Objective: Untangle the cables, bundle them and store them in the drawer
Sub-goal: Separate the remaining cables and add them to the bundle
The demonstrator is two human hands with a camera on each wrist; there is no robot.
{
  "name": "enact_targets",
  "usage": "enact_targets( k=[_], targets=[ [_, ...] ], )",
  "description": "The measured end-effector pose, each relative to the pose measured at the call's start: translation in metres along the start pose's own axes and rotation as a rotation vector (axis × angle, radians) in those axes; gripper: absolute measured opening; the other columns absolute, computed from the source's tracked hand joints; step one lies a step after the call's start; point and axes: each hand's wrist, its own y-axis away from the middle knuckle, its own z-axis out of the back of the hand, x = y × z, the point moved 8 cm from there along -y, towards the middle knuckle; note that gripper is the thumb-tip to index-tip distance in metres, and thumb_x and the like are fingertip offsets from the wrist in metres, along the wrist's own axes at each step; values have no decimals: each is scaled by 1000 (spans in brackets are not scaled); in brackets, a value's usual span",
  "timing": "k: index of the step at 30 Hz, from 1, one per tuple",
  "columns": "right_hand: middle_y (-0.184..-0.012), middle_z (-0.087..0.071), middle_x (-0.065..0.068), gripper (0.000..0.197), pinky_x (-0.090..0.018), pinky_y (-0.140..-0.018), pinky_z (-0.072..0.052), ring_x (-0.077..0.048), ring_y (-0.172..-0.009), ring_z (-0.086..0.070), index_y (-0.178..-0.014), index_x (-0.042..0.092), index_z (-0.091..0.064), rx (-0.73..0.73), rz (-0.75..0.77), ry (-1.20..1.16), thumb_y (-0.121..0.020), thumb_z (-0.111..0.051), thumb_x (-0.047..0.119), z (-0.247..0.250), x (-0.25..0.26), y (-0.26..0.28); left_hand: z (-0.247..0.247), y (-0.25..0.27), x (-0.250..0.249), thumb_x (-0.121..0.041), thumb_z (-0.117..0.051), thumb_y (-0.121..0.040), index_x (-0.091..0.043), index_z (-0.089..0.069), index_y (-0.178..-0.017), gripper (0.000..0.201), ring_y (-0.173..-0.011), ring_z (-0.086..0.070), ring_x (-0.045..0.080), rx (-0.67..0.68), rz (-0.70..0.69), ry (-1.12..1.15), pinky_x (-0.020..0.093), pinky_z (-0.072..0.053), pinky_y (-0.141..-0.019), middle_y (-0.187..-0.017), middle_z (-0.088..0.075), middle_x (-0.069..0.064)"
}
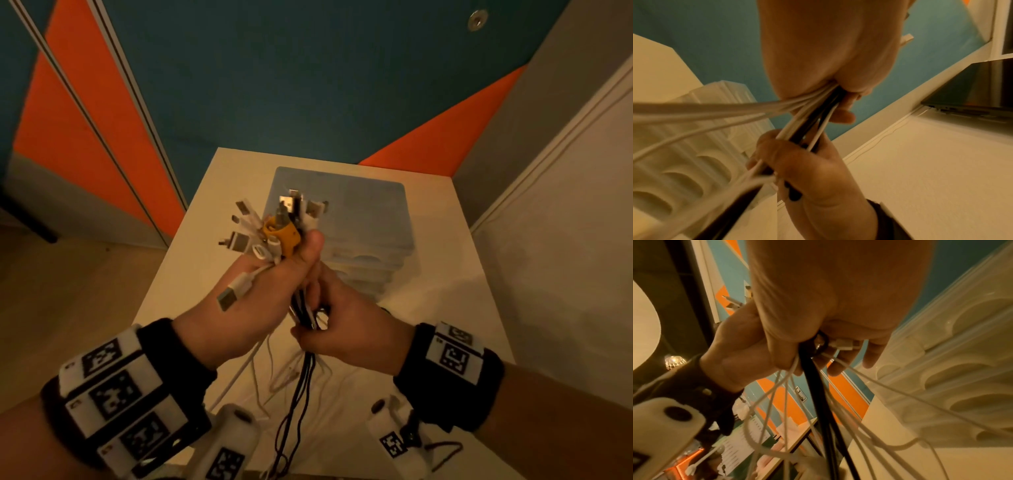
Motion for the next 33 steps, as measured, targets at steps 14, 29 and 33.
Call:
enact_targets(
  k=[14,29,33],
  targets=[
    [-98,-60,9,32,-14,-76,-45,-9,-87,-60,-114,36,-56,-232,-365,106,-89,-69,21,100,-130,48,-4,6,10,-51,-49,-88,-14,-43,-74,40,-46,-30,11,93,41,115,30,-49,-56,-55,-32,-10],
    [-118,-54,-2,20,-37,-88,-42,-26,-111,-47,-109,25,-61,44,-633,1083,-94,-51,34,80,-252,56,-10,7,8,-43,-49,-93,-19,-42,-66,37,-45,-29,13,109,52,112,29,-48,-54,-54,-34,-7],
    [-98,-63,-5,16,-33,-79,-41,-28,-99,-56,-101,17,-57,-101,-495,956,-90,-53,29,94,-237,63,-10,8,7,-40,-46,-92,-16,-41,-61,39,-45,-31,13,82,54,88,29,-47,-53,-53,-34,-6]
  ],
)
